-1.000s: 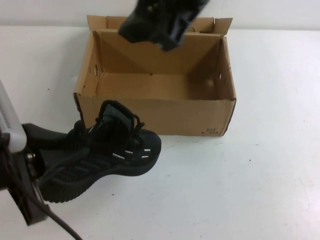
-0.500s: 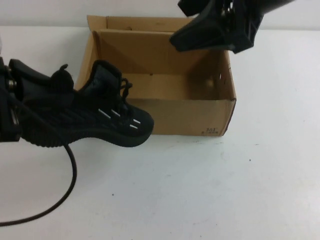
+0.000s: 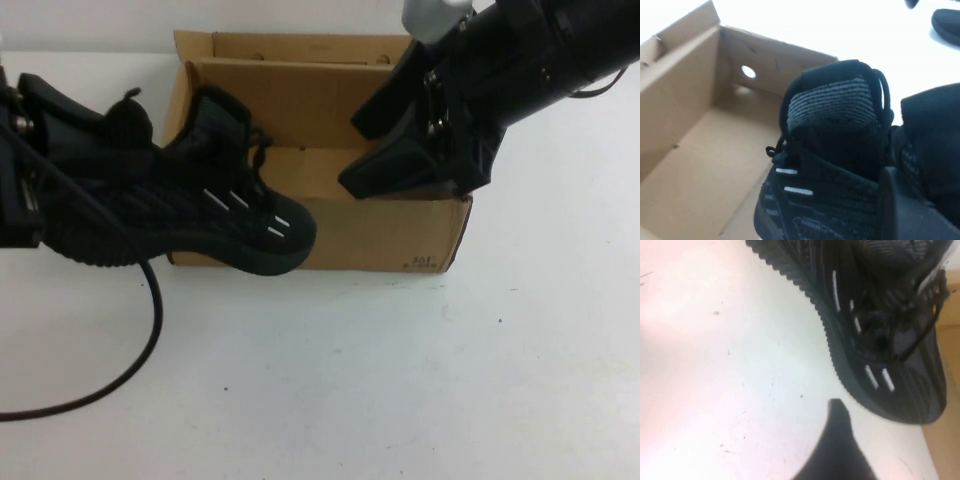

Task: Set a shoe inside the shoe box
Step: Hand over the shoe

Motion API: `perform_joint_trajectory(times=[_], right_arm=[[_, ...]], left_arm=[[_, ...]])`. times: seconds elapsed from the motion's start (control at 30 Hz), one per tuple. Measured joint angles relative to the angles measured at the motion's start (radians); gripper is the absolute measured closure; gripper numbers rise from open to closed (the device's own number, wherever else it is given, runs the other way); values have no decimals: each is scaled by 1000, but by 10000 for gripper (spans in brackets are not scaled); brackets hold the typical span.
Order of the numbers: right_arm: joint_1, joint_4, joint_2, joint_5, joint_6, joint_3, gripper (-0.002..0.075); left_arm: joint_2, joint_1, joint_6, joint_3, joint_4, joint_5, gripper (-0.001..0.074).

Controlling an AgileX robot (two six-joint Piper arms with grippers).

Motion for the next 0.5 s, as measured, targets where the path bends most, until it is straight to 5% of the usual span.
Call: perform_joint_trajectory(times=[0.37, 0.5], right_arm=[[6, -6, 0, -2, 31, 9, 300], [21, -50, 0, -4, 84, 9, 223]], left_arm=[[-32, -155, -75, 0, 47, 12, 666], [-93, -155, -101, 0, 56, 12, 666]])
